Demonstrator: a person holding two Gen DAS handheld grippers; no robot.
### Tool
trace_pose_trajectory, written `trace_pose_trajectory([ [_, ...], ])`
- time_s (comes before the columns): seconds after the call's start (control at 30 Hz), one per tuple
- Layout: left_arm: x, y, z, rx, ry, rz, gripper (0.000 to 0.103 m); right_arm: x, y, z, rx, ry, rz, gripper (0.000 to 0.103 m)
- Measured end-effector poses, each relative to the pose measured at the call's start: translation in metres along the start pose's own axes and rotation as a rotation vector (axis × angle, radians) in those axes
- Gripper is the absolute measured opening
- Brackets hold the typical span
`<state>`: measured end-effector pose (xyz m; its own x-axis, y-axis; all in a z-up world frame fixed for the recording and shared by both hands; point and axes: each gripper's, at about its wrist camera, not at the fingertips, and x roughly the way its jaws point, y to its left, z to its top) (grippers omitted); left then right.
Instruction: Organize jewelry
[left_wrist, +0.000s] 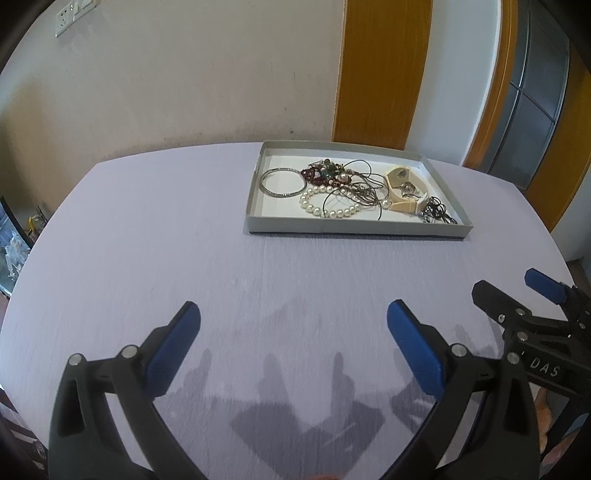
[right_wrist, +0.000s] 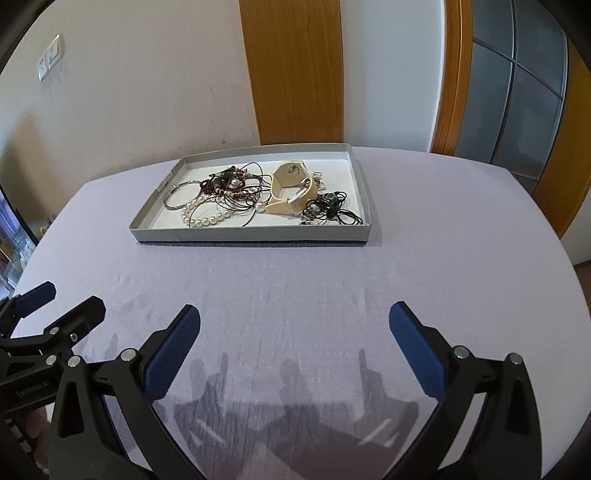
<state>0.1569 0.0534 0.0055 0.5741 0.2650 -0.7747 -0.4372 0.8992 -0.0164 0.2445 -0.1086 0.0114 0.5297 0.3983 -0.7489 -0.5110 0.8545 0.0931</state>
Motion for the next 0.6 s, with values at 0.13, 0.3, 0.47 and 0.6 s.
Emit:
trace_pose_trajectory([
  [0.13,0.000,-0.003,0.002,0.013,0.006,-0.008,0.101,0.000,-0.002,0.003,-0.002,0.013,-0.002,0.102],
  [0.3,0.003,-0.002,0.007,0.011,0.024,-0.026,0.101,0.001,-0.003,0.005,-0.001,0.028,-0.004,0.102],
  [0.47,0.007,0.000,0.013,0.003,0.030,-0.027,0.101,0.000,-0.003,0.006,-0.002,0.038,0.000,0.102],
  [0.6,0.009,0.001,0.015,-0.001,0.038,-0.031,0.101,0.000,-0.004,0.008,0.004,0.039,0.001,0.102],
])
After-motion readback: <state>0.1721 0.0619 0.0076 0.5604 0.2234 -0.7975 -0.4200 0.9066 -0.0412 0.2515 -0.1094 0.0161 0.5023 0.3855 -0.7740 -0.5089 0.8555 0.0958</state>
